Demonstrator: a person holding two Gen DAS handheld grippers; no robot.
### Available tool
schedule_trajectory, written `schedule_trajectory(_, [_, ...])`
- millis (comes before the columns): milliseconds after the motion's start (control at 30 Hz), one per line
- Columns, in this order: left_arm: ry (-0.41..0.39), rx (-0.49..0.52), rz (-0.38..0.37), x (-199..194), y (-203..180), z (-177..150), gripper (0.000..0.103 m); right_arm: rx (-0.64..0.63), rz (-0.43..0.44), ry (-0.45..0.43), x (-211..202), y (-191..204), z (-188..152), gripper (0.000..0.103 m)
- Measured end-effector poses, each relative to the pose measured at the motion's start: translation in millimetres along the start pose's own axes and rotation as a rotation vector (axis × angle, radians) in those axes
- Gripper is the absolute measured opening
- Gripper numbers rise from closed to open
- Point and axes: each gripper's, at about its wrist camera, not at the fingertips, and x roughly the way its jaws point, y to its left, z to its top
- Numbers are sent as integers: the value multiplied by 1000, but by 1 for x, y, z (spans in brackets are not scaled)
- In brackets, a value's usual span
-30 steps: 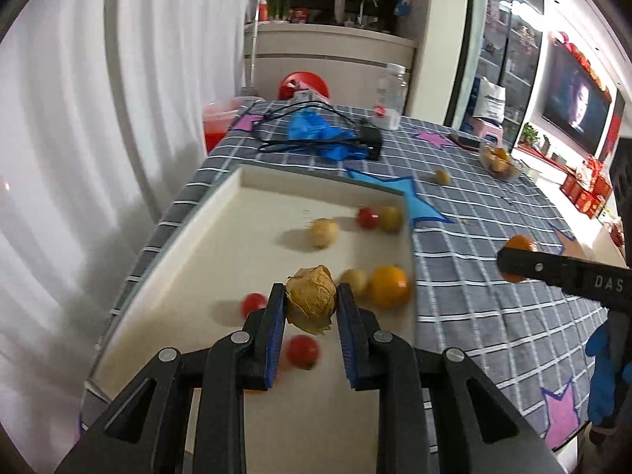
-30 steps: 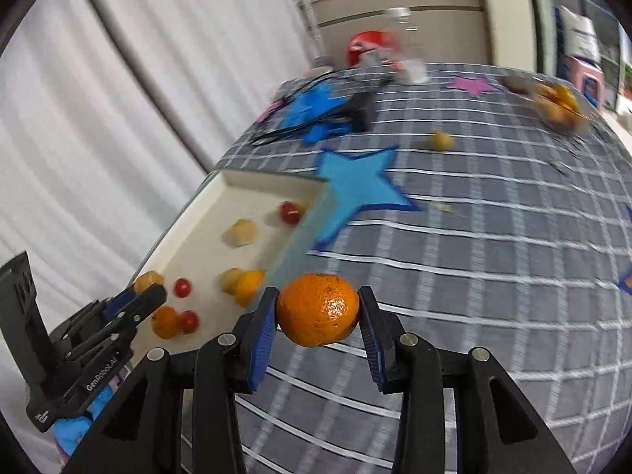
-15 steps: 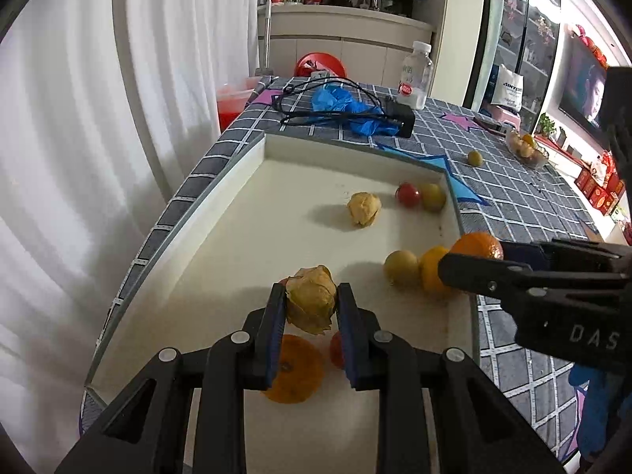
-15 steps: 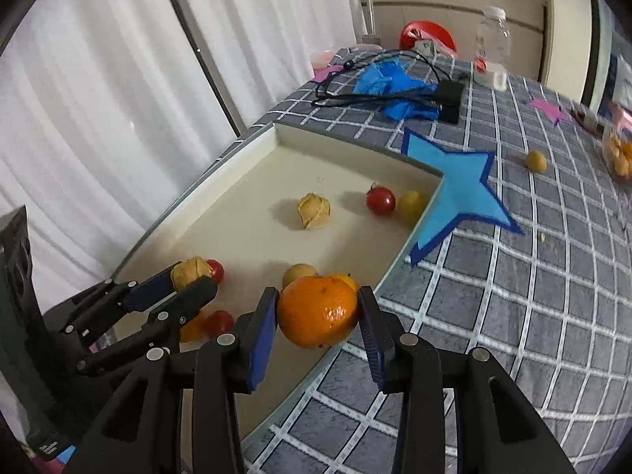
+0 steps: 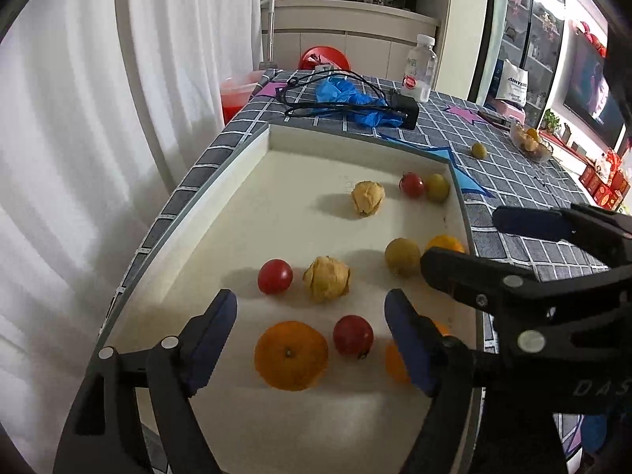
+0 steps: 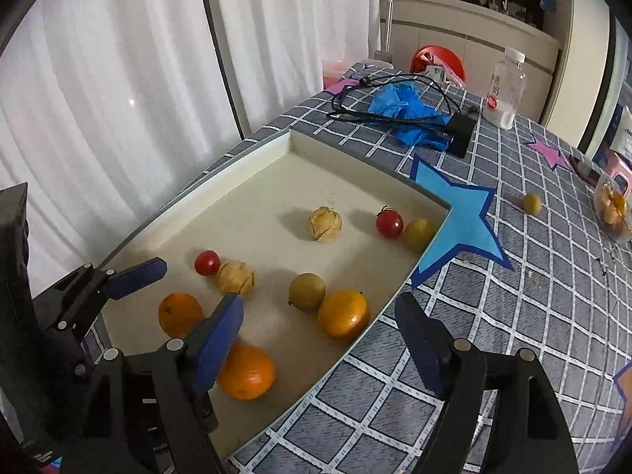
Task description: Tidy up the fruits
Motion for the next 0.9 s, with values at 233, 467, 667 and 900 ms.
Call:
schedule_trajectory(233, [14, 22, 27, -2, -8, -4, 100, 15, 15, 40, -6, -3, -3, 82])
schedule_trajectory(467, [13, 50, 41, -10, -16, -5, 103, 15, 1, 46, -12, -3, -7, 103])
schedule_trajectory(667, [15, 51, 49, -13, -19, -7, 103, 10, -3, 48, -16, -4, -8, 103])
schedule_trajectory(900, [16, 65, 73, -14, -25, -8, 103, 19, -4, 57, -17, -8, -10, 103])
